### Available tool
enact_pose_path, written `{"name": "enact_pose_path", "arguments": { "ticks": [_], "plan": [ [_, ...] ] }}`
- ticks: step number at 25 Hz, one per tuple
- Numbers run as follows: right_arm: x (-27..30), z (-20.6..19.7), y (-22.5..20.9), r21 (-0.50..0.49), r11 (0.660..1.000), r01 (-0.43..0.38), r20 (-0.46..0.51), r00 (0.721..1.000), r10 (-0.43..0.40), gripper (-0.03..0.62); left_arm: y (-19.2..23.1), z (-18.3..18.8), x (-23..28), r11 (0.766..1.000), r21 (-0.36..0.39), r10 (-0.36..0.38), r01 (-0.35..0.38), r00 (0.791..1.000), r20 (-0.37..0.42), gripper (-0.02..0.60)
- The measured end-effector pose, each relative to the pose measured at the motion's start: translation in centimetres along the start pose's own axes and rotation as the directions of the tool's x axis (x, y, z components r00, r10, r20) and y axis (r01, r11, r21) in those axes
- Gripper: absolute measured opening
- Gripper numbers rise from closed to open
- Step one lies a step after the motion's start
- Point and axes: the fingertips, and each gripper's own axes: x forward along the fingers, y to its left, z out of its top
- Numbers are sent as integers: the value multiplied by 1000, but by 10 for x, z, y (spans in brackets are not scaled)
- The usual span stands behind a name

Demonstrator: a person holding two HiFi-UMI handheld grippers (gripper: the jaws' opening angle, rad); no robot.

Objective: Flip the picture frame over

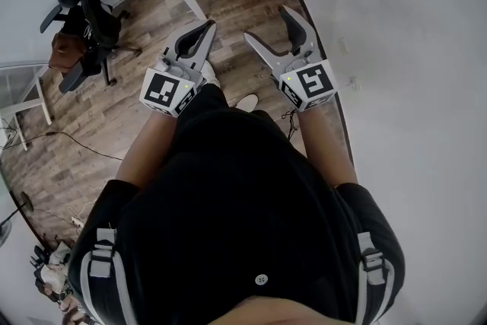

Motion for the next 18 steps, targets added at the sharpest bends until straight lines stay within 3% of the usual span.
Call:
{"name": "enact_pose_path", "arguments": {
  "ticks": [8, 18],
  "plan": [
    [38, -1, -26, -27, 1000, 3, -16, 1000, -3, 367, 37, -3, 32, 1000, -2, -8, 8, 1000, 19, 5],
    [132, 2, -77, -23, 999, 40, -54, 998, -41, 367, 124, 5, 88, 998, -10, -56, 56, 998, 23, 5]
  ]
}}
